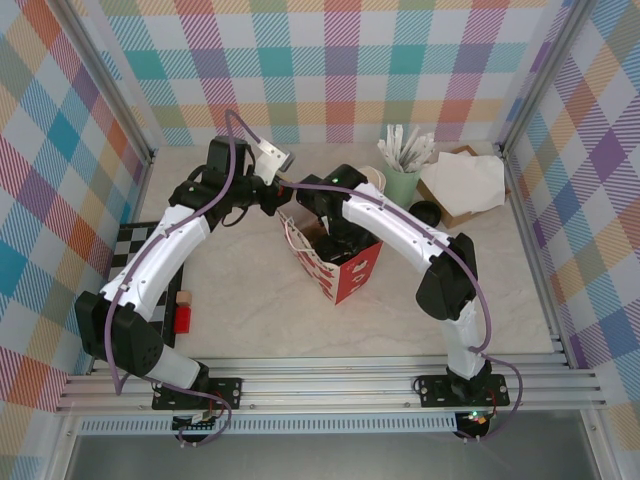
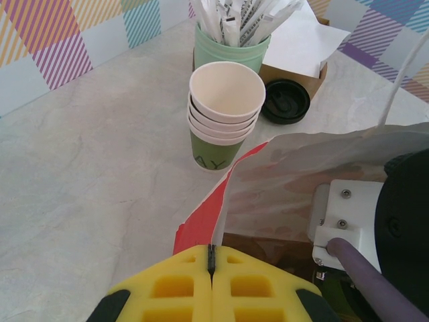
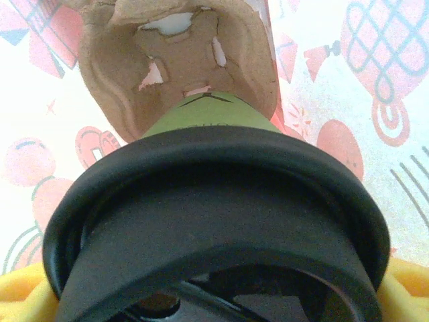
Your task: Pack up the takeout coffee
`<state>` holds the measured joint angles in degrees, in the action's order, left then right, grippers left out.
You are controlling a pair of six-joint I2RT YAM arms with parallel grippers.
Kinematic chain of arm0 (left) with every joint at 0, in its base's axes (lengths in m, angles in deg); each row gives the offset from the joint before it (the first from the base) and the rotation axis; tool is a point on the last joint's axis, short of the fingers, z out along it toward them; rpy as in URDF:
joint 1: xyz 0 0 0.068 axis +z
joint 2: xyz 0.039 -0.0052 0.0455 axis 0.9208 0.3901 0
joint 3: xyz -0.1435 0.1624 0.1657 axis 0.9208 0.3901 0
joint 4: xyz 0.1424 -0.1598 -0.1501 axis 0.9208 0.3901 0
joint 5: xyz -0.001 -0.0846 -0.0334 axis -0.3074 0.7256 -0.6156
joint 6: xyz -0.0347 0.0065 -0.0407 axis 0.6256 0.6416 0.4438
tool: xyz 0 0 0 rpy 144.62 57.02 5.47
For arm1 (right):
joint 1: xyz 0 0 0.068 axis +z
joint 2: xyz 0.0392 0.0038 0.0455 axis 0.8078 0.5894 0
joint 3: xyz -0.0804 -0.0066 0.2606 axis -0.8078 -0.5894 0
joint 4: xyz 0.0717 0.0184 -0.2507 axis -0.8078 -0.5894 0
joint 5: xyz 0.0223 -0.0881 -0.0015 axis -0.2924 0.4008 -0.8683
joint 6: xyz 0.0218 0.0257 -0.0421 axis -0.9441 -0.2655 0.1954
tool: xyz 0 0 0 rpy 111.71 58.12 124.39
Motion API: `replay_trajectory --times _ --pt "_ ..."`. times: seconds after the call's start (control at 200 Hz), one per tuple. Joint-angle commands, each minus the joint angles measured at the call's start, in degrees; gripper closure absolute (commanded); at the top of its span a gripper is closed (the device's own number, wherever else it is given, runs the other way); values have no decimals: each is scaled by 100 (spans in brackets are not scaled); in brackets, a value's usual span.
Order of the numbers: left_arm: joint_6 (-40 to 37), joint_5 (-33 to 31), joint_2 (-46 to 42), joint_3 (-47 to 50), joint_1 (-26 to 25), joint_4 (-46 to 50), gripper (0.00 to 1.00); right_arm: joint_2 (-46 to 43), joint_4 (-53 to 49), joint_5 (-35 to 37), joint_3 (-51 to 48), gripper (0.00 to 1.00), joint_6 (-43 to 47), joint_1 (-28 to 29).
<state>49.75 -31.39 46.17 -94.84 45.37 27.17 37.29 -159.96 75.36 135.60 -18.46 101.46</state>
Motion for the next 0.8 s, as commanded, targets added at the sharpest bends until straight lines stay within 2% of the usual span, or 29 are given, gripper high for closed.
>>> replay_trajectory --times 0.0,0.515,0.795 --pt "-13 -9 -29 -140 -31 -39 100 29 -406 56 -120 44 96 -45" --pt "53 27 -13 -114 -30 -58 100 -148 -163 94 -142 44 135 -46" --pt "72 53 -21 -96 -30 -53 100 -359 341 85 -534 44 182 -46"
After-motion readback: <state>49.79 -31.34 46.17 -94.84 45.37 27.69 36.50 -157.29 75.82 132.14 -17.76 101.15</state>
